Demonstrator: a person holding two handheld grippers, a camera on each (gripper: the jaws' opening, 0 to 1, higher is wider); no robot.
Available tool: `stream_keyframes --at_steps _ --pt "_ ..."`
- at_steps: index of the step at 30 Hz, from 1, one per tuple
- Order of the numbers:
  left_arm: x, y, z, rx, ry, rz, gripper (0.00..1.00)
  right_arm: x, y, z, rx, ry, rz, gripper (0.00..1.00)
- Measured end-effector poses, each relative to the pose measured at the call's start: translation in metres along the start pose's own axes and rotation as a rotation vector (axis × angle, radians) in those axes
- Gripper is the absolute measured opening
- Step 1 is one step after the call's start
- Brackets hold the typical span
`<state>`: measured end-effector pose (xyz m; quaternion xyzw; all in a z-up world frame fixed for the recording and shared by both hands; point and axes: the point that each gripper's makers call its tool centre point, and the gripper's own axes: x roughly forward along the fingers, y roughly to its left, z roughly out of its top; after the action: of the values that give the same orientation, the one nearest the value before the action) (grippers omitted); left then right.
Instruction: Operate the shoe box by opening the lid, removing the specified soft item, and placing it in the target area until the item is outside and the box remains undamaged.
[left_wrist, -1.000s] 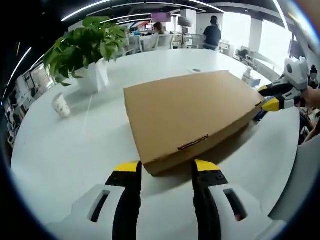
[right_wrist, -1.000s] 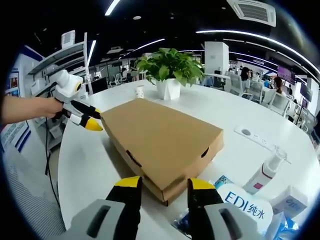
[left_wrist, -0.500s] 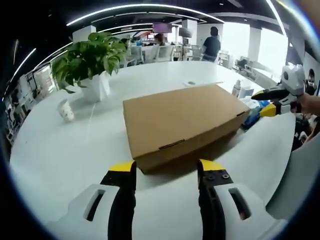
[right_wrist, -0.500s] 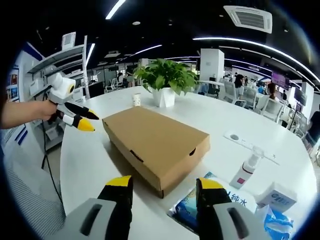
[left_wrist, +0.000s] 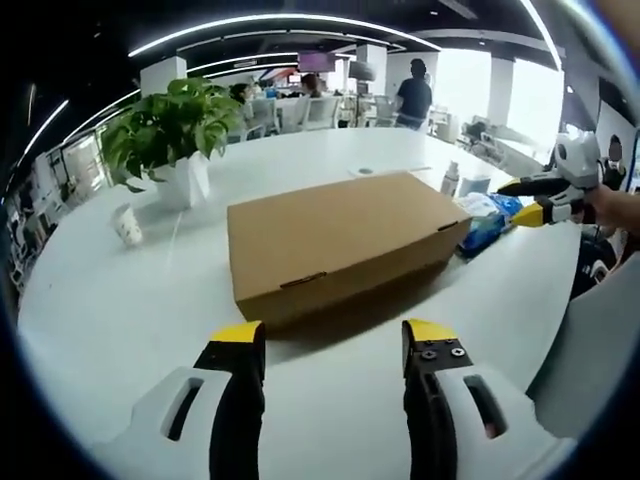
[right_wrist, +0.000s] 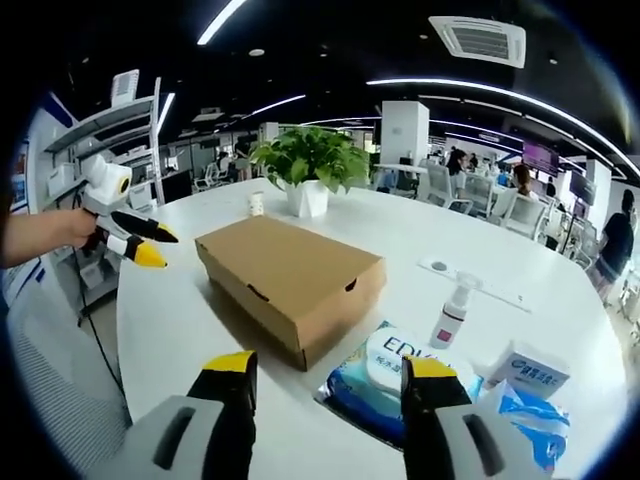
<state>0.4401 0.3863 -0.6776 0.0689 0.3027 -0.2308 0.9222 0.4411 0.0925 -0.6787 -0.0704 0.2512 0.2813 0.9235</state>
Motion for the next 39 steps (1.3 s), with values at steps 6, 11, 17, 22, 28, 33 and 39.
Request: stream_keyframes --at_steps 6,11,17,22,28,33,39 --pt "-0.004 -0.002 0.000 -0.001 -0.008 -0.002 0.56 -0.014 -0.006 -0.005 0.014 -0.009 -0.027 0.58" --pt "-0.008 -0.008 0.000 0.004 -0.016 -0.013 0.57 -0.022 -0.010 -0.012 0.015 -0.006 -0.046 0.61" --pt "-0.016 -0.015 -0.001 0.011 -0.033 -0.020 0.59 -0.038 -0.015 -0.024 0.045 -0.001 -0.074 0.62" --pt "-0.023 -0.024 -0.003 0.014 -0.047 -0.026 0.60 -0.049 -0.017 -0.035 0.046 0.012 -0.096 0.64" --pt "-0.033 -0.032 -0.003 0.013 -0.068 -0.024 0.62 -0.068 -0.025 -0.046 0.080 0.014 -0.127 0.66" --pt "-0.038 -0.038 -0.004 0.012 -0.081 -0.024 0.63 -0.083 -0.032 -0.056 0.104 0.016 -0.157 0.68" --pt "-0.045 -0.049 -0.005 0.022 -0.094 -0.038 0.67 -0.102 -0.037 -0.067 0.138 0.016 -0.194 0.73"
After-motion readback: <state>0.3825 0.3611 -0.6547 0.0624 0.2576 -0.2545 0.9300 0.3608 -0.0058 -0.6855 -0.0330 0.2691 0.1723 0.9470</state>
